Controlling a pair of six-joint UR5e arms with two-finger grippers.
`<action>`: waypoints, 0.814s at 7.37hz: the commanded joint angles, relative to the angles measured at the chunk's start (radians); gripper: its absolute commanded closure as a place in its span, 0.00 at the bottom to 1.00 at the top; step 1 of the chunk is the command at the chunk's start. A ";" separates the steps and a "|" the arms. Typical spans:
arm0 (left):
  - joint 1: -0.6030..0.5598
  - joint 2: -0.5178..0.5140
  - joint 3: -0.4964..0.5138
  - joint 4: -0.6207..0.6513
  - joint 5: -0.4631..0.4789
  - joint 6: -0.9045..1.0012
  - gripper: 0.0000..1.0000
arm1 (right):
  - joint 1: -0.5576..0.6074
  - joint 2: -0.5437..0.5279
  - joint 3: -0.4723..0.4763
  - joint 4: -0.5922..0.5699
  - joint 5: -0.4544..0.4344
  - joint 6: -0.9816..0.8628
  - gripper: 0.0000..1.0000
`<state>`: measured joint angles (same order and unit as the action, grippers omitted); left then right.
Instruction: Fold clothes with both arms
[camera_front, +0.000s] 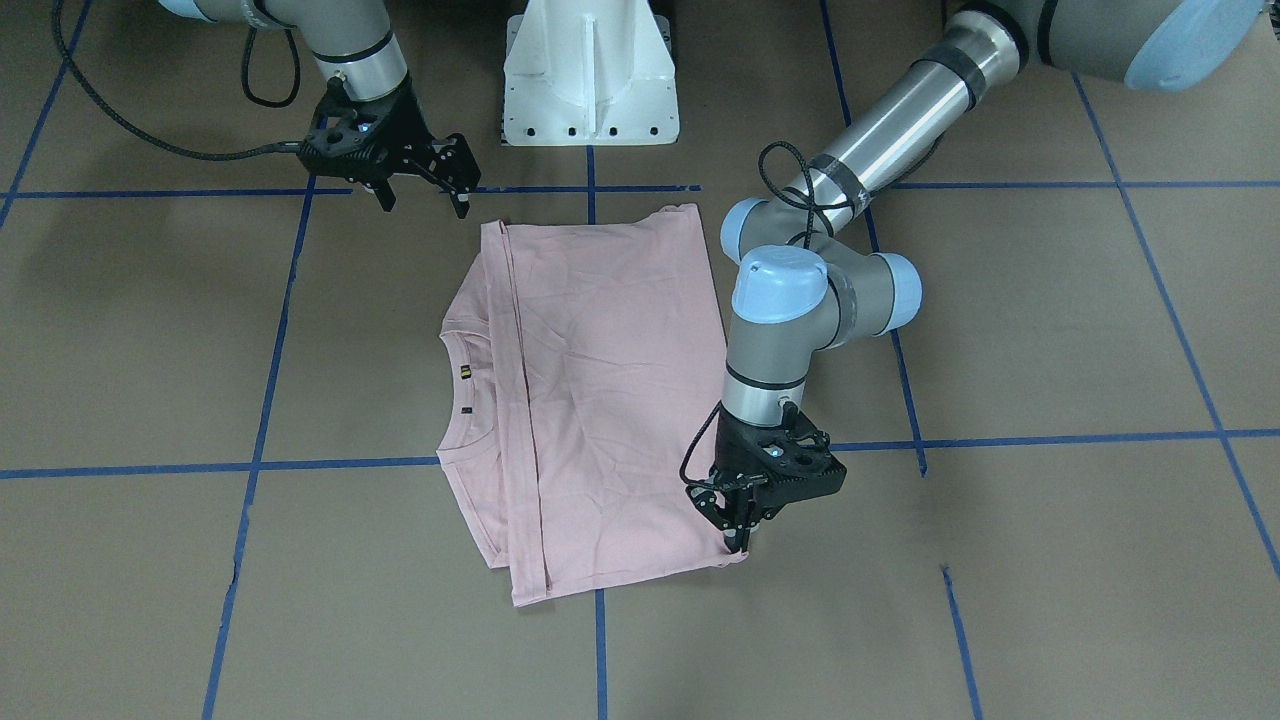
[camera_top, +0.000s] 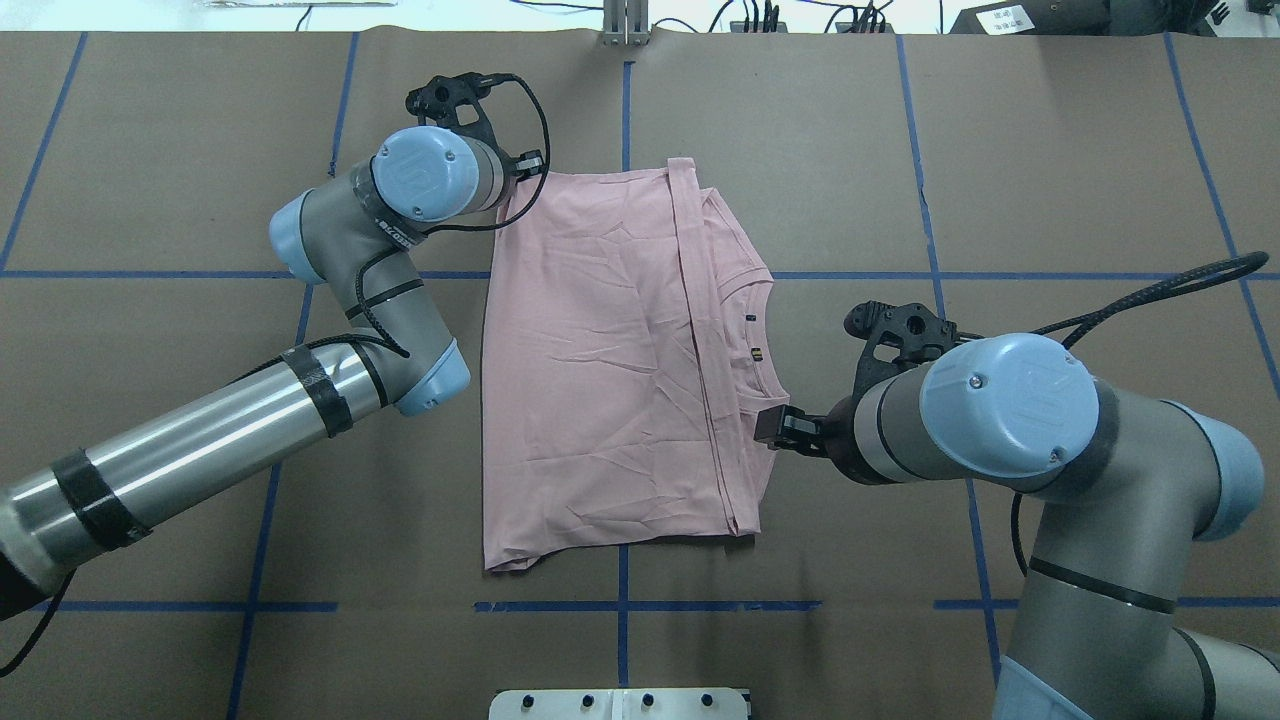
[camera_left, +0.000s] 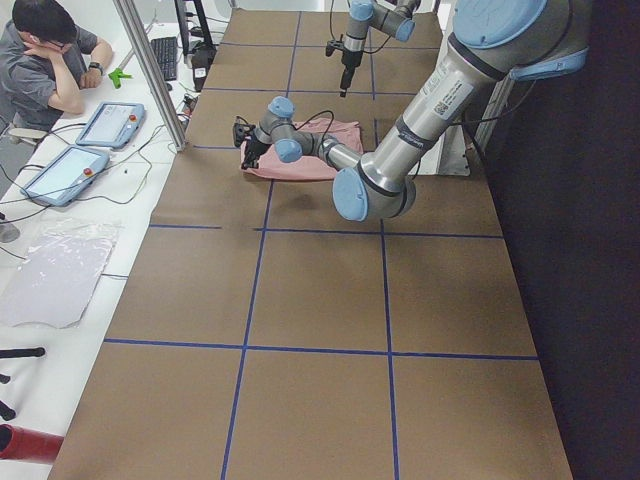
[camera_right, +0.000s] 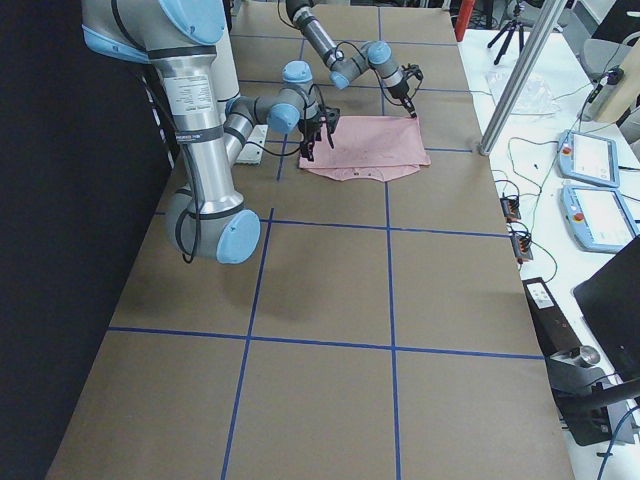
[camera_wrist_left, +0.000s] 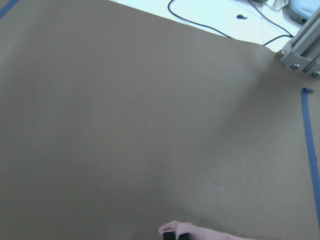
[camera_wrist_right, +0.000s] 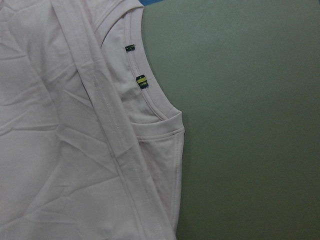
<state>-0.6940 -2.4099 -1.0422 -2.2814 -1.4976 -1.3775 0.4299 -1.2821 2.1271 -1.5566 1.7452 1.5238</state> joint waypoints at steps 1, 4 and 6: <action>-0.016 -0.006 0.016 -0.018 0.007 0.005 0.00 | 0.004 0.001 -0.006 0.001 -0.004 -0.001 0.00; -0.044 0.023 -0.091 0.052 -0.189 -0.046 0.00 | 0.006 0.013 -0.021 0.001 -0.010 -0.002 0.00; -0.035 0.191 -0.393 0.228 -0.254 -0.118 0.00 | 0.007 0.024 -0.023 0.001 -0.012 -0.002 0.00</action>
<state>-0.7340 -2.3212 -1.2519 -2.1551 -1.7080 -1.4505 0.4365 -1.2638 2.1056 -1.5555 1.7343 1.5218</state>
